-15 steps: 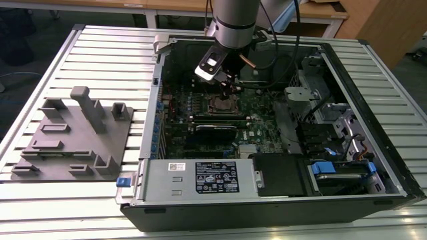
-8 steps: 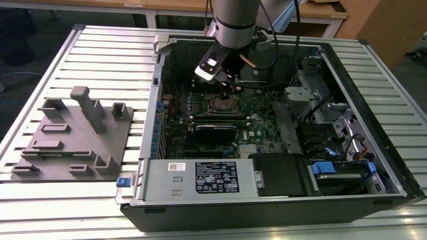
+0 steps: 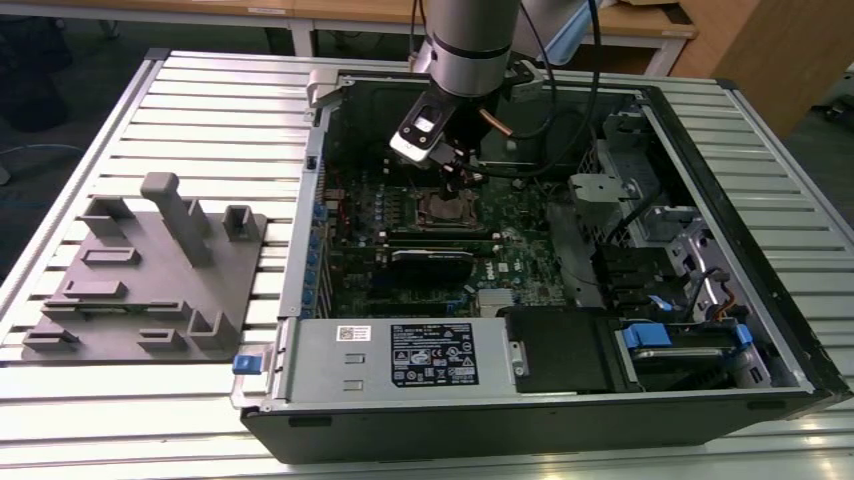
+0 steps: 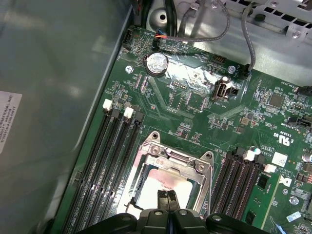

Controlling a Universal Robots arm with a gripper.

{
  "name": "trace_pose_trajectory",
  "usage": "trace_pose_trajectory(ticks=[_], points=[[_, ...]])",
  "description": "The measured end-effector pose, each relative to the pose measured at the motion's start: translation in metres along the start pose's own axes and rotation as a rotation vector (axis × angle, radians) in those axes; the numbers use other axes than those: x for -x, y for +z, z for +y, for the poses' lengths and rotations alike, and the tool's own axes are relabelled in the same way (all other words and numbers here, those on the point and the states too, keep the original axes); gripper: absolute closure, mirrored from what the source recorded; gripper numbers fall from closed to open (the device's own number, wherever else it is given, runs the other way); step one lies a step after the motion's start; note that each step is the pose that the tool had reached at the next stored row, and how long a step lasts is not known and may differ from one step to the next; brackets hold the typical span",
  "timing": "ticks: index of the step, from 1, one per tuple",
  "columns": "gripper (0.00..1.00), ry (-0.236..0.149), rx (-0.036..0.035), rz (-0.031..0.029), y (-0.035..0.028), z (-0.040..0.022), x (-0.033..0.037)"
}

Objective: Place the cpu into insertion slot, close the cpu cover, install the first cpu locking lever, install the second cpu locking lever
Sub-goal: 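Close the cpu cover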

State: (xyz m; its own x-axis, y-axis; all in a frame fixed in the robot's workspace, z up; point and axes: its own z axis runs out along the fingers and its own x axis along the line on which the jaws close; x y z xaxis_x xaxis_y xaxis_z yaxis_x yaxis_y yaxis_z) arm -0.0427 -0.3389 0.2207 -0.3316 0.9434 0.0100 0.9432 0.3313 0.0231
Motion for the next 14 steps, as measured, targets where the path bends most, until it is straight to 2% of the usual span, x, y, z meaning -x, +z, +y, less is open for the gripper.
trace_pose_trajectory(ticks=[14], points=[[0.89,-0.006,0.0001,0.0007,0.0,0.0,0.0]])
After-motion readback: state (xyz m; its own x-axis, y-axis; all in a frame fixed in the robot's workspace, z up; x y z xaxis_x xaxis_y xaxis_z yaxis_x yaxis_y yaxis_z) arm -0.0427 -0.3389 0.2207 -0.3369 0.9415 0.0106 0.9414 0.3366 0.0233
